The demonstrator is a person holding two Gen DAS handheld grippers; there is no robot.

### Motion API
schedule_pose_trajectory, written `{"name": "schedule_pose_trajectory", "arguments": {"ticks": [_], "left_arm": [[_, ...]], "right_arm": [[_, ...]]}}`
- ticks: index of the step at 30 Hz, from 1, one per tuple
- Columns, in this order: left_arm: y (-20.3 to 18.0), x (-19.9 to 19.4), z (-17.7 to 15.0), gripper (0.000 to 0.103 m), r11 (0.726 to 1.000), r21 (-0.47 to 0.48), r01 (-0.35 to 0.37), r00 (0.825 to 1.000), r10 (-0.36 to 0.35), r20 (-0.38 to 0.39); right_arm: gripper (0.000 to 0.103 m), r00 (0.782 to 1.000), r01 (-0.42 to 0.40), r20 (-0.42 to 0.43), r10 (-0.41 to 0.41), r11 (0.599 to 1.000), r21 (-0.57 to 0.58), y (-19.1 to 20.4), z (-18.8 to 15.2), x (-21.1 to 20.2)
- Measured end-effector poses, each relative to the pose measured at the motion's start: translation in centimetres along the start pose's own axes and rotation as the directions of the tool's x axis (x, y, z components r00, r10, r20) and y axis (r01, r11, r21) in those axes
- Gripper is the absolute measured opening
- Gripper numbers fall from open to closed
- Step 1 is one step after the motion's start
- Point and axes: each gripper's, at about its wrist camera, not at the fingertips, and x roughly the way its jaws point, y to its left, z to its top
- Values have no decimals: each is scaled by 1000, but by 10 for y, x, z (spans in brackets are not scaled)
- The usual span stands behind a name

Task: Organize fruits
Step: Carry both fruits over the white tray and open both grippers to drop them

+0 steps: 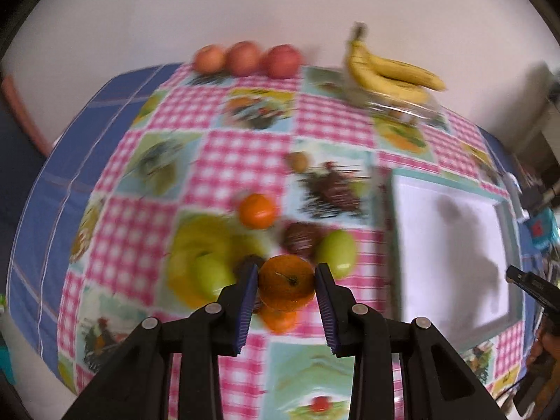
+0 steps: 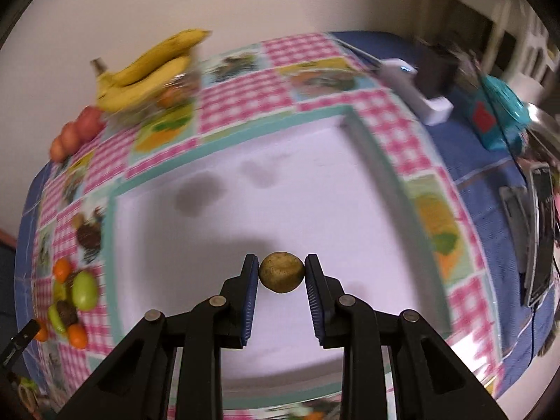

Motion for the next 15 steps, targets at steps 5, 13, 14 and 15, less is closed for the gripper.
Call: {"name": "schedule_pose_trajectory", "arguments": {"ticks": [5, 13, 14, 15], "left_arm": [[-59, 2, 11, 36, 992, 116, 47, 999, -48, 1], [-144, 22, 6, 36, 957, 278, 81, 997, -78, -23], [-153, 27, 4, 36, 952, 293, 86, 996, -80, -30], [-159, 32, 1, 36, 949, 302, 88, 996, -80, -39]], "right_arm": [[28, 999, 48, -22, -47, 997, 61, -44, 6, 7], [28, 999, 32, -26, -29, 992, 120, -74, 7, 8], [28, 999, 29, -29, -26, 992, 122, -75, 7, 9], [28, 999, 28, -31, -25, 992, 123, -75, 5, 8]]}}
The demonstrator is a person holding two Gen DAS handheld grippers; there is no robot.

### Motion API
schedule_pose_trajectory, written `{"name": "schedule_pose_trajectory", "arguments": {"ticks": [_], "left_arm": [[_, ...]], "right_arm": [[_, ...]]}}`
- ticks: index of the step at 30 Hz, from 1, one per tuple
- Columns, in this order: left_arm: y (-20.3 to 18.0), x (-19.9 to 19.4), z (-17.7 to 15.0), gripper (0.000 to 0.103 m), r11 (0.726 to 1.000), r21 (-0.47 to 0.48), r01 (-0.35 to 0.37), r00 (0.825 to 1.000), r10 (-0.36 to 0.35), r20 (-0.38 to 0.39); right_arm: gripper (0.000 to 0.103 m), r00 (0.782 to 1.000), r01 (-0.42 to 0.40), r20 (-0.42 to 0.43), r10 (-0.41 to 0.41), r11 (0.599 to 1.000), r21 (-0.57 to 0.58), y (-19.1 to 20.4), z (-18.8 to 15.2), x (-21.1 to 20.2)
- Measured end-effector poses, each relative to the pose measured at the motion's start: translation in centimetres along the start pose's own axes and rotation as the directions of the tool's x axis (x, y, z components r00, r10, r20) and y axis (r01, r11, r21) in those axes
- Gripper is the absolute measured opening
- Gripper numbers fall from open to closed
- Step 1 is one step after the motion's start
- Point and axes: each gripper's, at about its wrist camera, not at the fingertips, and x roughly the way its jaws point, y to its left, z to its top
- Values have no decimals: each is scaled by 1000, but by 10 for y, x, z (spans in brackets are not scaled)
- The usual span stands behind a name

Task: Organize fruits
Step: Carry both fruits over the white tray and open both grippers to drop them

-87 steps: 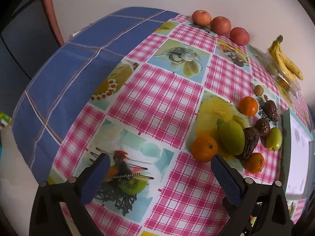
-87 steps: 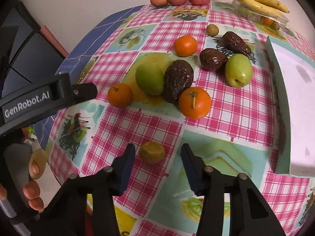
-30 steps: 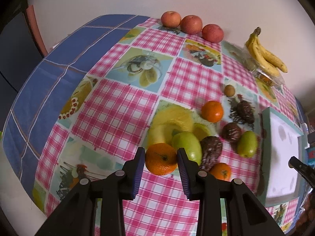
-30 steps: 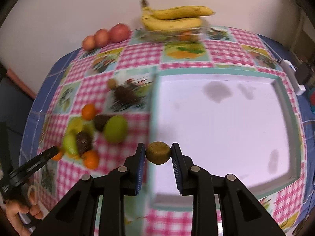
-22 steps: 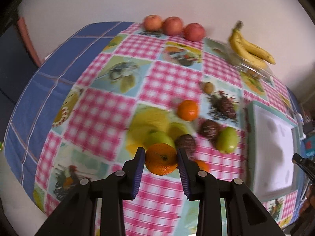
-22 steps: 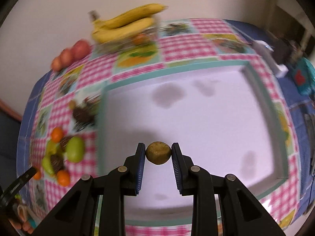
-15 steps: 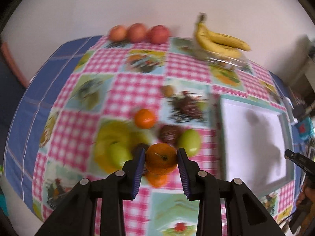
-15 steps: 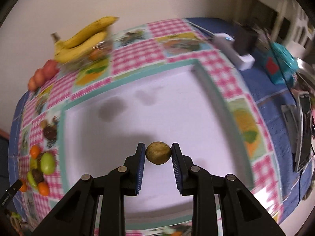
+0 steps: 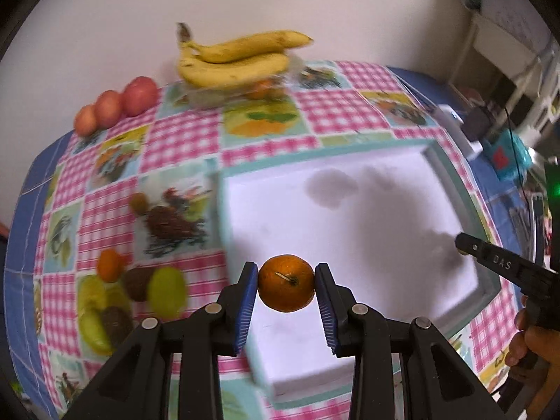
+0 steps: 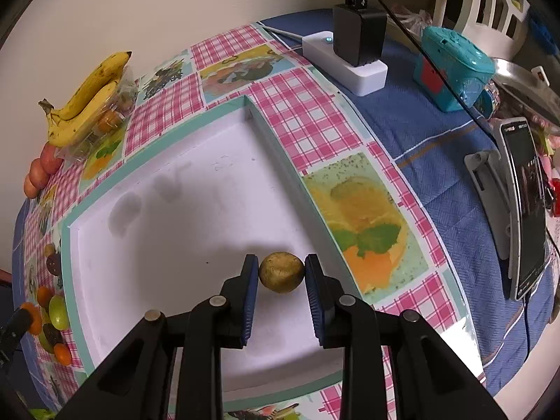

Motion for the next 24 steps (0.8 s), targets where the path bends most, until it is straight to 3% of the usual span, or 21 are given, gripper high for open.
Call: {"name": "schedule_pose_trajectory", "arguments": {"ticks": [10, 19, 22, 24], "left_arm": [[-21, 46, -17, 36, 999, 31, -27, 997, 30, -68], [-20, 43, -16, 37, 999, 32, -23, 998, 25, -61], [-18, 42, -18, 39, 1000, 25, -17, 998, 18, -62], [-17, 39, -18, 48, 1000, 18, -8, 998, 9, -61]], "right_arm": [[28, 999, -22, -28, 22, 1000, -3, 5, -2, 13], [28, 1000, -8, -23, 7, 1000, -16, 8, -1, 16], [28, 1000, -3, -26, 3, 1000, -19, 8, -1, 15], [28, 1000, 2, -26, -3, 1000, -21, 8, -1, 15]]}}
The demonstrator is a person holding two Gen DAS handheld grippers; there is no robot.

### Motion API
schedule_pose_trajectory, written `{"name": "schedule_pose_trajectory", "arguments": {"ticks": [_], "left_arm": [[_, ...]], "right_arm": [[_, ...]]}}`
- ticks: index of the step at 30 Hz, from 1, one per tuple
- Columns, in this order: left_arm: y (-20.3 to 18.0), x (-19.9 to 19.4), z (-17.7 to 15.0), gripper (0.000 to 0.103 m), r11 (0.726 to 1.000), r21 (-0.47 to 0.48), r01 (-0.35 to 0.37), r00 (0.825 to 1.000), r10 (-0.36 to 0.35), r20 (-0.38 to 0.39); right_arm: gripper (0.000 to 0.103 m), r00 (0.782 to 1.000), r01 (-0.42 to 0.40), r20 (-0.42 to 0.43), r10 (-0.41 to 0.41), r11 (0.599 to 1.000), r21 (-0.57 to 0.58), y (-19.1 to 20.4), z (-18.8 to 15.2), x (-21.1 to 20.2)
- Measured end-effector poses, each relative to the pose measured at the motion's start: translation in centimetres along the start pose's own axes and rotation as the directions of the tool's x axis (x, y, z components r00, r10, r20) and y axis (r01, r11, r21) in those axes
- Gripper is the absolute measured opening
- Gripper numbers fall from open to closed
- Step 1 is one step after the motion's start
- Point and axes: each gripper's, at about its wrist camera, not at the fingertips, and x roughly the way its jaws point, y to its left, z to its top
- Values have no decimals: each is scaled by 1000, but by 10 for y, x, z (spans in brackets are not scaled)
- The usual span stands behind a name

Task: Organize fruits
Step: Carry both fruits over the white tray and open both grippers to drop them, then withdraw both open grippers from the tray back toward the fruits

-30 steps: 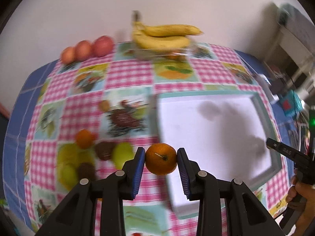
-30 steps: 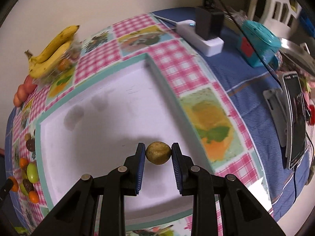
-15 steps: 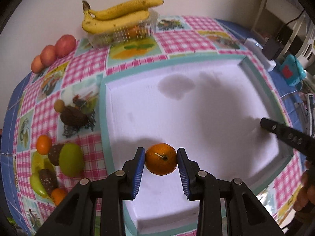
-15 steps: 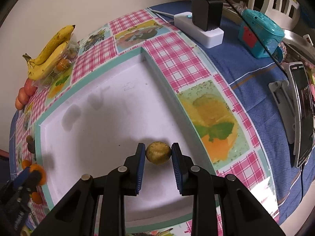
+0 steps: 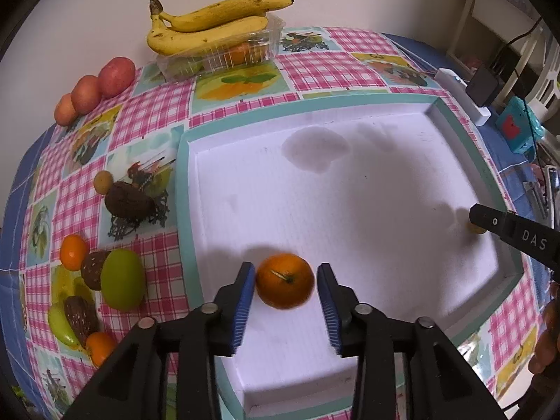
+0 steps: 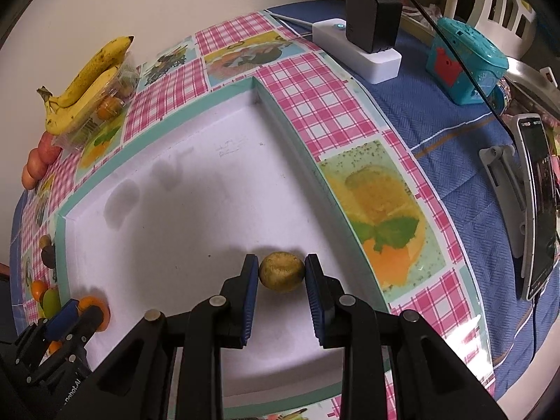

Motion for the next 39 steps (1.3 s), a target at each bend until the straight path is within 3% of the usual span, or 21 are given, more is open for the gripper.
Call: {"name": "schedule_pose_trajectory", "arguments": {"ticks": [2, 9, 11, 17, 20, 22, 26, 29, 31, 35, 39], "left_arm": [[2, -5, -2, 60, 1000, -9, 18, 1000, -18, 7], [16, -25, -10, 63, 997, -56, 45, 999, -44, 28], [24, -31, -14, 71, 996, -85, 34, 999, -32, 24], [65, -50, -28, 81, 981, -196, -13, 998, 24, 54], [91, -57, -36, 89, 966, -249, -71, 994, 89, 63], [107, -59, -43, 89, 955, -272, -116, 989, 137, 61], [148, -59, -59, 90, 912, -345, -220, 972, 237, 6], [183, -59, -76, 103, 858, -429, -281, 956, 288, -51], [202, -59, -86, 103, 823, -480, -306, 949, 304, -84], [228, -59, -102, 103, 761, -576, -299, 952, 279, -125], [239, -60, -106, 103, 738, -617, -274, 960, 252, -125]], "right_arm": [[28, 1000, 7, 2, -7, 1000, 5, 0, 0, -1], [31, 999, 25, 30, -25, 1000, -7, 4, -2, -14], [31, 999, 31, 33, -31, 999, -16, 6, -3, -17], [32, 998, 41, 50, -38, 998, -54, 18, -11, -29], [46, 997, 52, 67, -46, 995, -80, 27, -16, -38], [57, 996, 47, 76, -40, 995, -91, 31, -19, -42], [68, 997, 31, 71, -24, 994, -105, 41, -26, -45], [77, 997, 45, 67, -36, 990, -132, 50, -33, -44], [83, 997, 50, 63, -40, 986, -161, 57, -37, -43], [86, 998, 50, 55, -39, 977, -208, 71, -44, -38], [89, 999, 31, 48, -21, 975, -219, 83, -51, -34]]}}
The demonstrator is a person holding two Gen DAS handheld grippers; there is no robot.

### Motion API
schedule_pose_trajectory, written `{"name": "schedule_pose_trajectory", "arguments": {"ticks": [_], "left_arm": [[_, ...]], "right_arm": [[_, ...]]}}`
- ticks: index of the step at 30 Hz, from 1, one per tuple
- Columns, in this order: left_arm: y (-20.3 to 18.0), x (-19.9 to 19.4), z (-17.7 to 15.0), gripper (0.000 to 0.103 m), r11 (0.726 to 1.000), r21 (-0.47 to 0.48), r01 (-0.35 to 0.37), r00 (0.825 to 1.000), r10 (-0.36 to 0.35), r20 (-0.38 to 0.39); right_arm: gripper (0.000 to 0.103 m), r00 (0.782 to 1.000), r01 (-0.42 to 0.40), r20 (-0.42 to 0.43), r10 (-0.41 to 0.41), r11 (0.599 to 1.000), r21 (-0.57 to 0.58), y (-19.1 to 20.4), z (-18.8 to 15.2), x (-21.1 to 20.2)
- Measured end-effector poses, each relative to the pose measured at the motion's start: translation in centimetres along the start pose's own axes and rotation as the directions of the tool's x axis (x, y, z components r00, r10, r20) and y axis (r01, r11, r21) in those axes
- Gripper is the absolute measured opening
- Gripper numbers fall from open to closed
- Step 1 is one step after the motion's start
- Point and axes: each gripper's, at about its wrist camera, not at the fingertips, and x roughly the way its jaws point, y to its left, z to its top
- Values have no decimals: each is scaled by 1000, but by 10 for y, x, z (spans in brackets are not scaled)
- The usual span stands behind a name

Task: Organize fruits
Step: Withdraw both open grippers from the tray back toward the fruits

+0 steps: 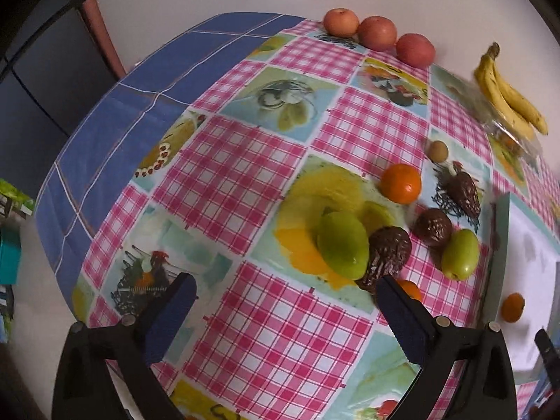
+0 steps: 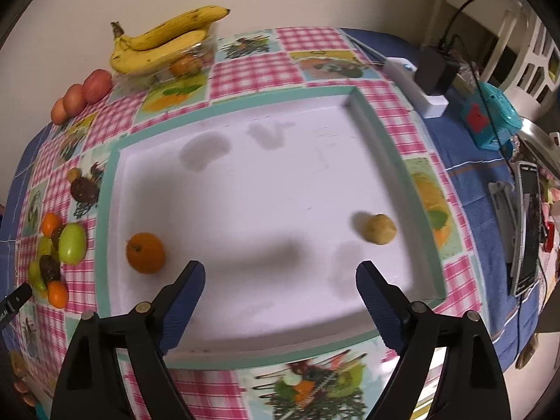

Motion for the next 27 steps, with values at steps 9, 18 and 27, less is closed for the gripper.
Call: {"name": "schedule_pose_trajectory", "arguments": {"ticks": [9, 18, 27], "left_arm": [[16, -11, 14, 103, 1000, -24, -6, 998, 8, 70], [25, -21, 24, 103, 999, -12, 44, 985, -41, 168], [33, -24, 32, 103, 986, -27, 162, 972, -155, 174]], "right_arm": [[89, 999, -39, 28, 41, 997, -61, 37, -4, -2], [89, 987, -123, 96, 132, 988, -90, 82, -5, -11], [89, 950, -273, 126, 285, 956, -104, 124, -3, -20]]}}
